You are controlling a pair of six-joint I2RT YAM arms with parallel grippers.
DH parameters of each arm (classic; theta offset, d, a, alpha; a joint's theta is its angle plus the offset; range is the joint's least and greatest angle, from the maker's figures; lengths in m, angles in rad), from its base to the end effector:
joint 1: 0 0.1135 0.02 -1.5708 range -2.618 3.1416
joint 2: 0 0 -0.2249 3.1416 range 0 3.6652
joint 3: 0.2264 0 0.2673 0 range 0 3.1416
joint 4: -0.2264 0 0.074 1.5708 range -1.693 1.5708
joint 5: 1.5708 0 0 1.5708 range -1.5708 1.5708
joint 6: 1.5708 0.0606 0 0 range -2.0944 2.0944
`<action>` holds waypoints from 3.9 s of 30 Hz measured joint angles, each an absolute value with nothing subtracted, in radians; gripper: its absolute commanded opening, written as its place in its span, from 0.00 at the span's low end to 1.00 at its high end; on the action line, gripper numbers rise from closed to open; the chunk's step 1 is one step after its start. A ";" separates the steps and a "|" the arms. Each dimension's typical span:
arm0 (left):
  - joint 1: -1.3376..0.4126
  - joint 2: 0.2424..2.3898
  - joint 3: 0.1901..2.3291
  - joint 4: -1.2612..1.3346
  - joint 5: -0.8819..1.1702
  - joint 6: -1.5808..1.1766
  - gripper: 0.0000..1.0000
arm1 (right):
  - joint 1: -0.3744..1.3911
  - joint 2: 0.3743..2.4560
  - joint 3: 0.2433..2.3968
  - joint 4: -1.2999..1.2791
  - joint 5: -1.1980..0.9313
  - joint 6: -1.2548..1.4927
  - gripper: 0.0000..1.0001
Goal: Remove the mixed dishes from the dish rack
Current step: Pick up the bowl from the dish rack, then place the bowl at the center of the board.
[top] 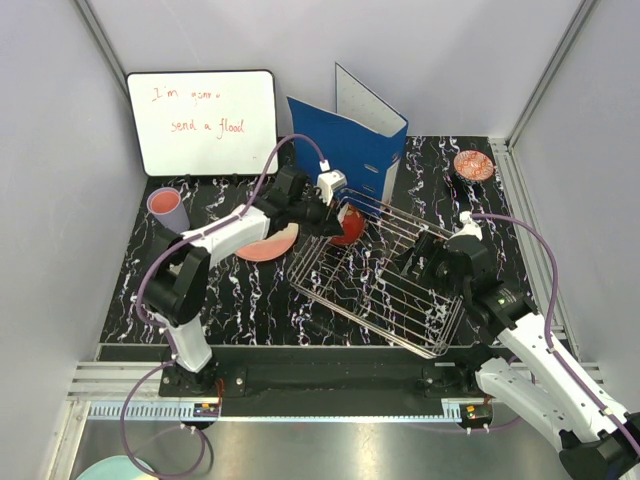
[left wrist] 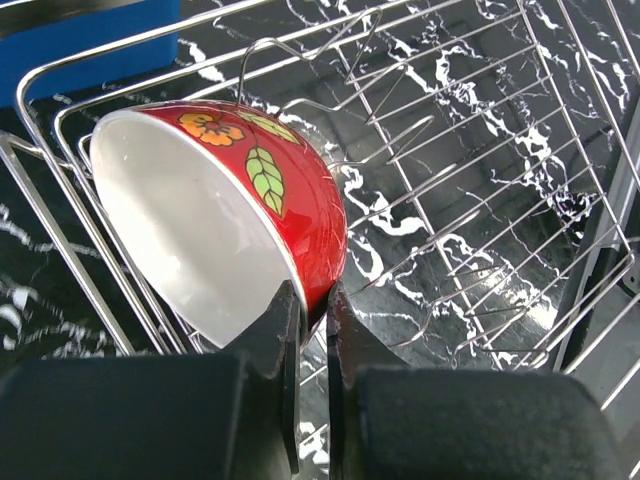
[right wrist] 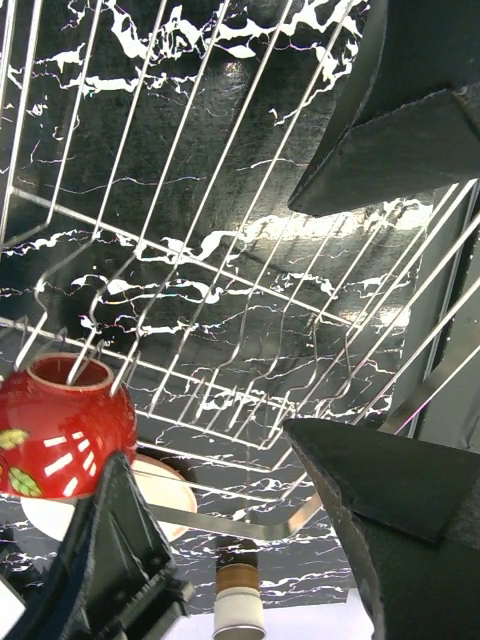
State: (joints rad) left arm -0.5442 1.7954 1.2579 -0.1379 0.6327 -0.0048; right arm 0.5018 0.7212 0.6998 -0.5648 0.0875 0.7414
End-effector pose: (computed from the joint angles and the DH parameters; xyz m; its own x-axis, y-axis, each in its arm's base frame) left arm 0.3412 -0.2483 0.1741 -0.5388 0.3215 -0.7787 0.8098 0.4525 -0.3734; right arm 0.1996 0.1035 0.2421 -0.6382 0.4172 -0.6470 0.0212 0.8496 0.5269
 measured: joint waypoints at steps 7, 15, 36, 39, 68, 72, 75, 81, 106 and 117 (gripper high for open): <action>-0.557 1.661 1.239 -0.234 0.527 -0.003 0.00 | 0.502 0.720 0.700 -0.564 0.087 0.742 0.89; -0.542 1.543 1.317 -0.302 0.391 0.028 0.00 | 0.502 0.720 0.700 -0.546 0.086 0.749 0.89; -0.970 1.333 1.272 -0.569 -0.057 0.388 0.00 | 0.502 1.000 1.153 -0.691 0.114 0.639 0.89; -0.997 1.282 1.270 -0.597 -0.056 0.414 0.00 | 0.502 1.059 1.224 -0.717 0.106 0.602 0.89; -1.321 1.390 1.307 -0.780 0.011 0.615 0.00 | 0.505 1.134 1.368 -1.028 -0.152 0.434 0.80; -1.339 1.422 1.317 -0.793 -0.018 0.635 0.00 | 0.519 1.134 1.351 -1.059 -0.166 0.432 0.79; -1.343 1.438 1.322 -0.802 -0.035 0.647 0.00 | 0.542 1.133 1.351 -1.077 -0.168 0.429 0.77; -1.343 1.442 1.349 -0.820 -0.048 0.659 0.00 | 0.625 1.147 1.334 -1.102 -0.158 0.422 0.74; -1.304 1.427 1.402 -0.693 -0.308 0.501 0.99 | 0.678 1.151 1.234 -1.090 0.066 0.464 0.00; -0.935 1.205 1.441 -0.592 -0.473 0.005 0.99 | 0.352 1.174 1.369 -1.049 0.151 0.509 0.00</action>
State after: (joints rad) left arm -0.9352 1.2049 1.4414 -0.5919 -0.4728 0.0051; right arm 0.3523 1.1744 1.3693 -1.0492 0.1513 0.5087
